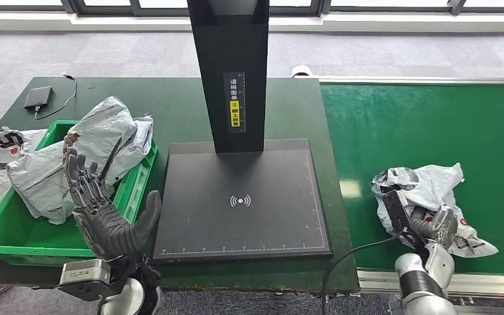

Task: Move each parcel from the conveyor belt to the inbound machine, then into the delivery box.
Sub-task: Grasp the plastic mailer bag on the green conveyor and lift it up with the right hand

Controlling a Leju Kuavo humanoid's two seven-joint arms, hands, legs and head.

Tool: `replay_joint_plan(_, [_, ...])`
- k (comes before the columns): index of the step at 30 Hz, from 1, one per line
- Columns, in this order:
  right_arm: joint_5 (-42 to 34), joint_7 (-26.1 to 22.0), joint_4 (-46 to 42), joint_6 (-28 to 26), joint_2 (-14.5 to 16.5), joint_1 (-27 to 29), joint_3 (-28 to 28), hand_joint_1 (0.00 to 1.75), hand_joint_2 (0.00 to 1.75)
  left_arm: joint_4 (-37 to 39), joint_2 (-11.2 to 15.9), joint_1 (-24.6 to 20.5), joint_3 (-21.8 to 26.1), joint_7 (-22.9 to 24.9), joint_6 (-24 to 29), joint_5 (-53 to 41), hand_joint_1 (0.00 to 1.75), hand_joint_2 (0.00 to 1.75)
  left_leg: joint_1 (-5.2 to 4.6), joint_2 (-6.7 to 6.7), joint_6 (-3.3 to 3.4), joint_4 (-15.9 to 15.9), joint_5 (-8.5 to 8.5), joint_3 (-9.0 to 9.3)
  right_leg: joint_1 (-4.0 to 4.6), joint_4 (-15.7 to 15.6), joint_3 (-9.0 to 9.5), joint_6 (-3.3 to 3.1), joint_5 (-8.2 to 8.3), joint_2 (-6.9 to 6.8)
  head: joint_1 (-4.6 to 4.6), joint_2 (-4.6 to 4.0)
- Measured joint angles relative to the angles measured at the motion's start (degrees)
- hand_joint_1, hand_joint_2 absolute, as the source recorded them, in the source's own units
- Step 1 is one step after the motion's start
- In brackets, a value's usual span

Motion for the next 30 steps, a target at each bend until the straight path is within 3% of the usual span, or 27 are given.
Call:
replay_joint_plan(5, [-14.78,-10.56,-15.35,1.65,7.33,3.67,2.47,1.75,1.75,0.26,0.02,-0.1,0.0,0.0,-0.5,0.22,0.0,1.75,0.05,-0.18,-0.05,-0.03,0.03,-0.05,0.04,0.02,0.0,-0.06,-0.07,-0.13,0.01,0.0])
replay_joint_plan(11, [-21.73,-13.02,-32.31,2.15,13.3,8.81,11.67,1.75,1.75,0.29,0.12,-0.15,-0.01,0.0,-0.56,0.04,0.0,1.75,0.04,-0.08,-0.1,-0.04,-0.01,-0.06,0.02,0.03,-0.09,-0.09,-0.12,0.0,0.0,-0.01])
replay_joint_plan(18, [-22.26,-13.09,-39.15,2.26,15.42,10.51,15.06,1.75,1.75,0.29,0.14,-0.16,0.0,0.0,-0.55,0.01,0.0,1.75,0.0,-0.1,-0.1,-0.03,-0.02,-0.07,-0.02,0.03,-0.07,-0.08,-0.12,-0.02,0.0,-0.01])
replay_joint_plan(22, [-26.32,-16.68,-40.89,2.12,16.31,11.01,16.49,1.75,1.75,0.28,0.15,-0.15,0.0,0.0,-0.12,-0.02,0.0,1.75,-0.01,-0.08,-0.1,-0.03,-0.02,-0.08,-0.02,0.03,-0.07,-0.08,-0.11,-0.01,0.0,0.01])
replay_joint_plan(30, [-29.63,-15.89,-38.76,0.37,17.86,9.15,26.66,1.75,1.75,0.84,0.16,-0.31,-0.39,0.0,1.03,-0.93,0.0,1.75,0.06,0.07,-0.12,-0.08,-0.02,-0.06,0.05,0.05,-0.12,-0.11,-0.11,0.08,0.0,-0.01])
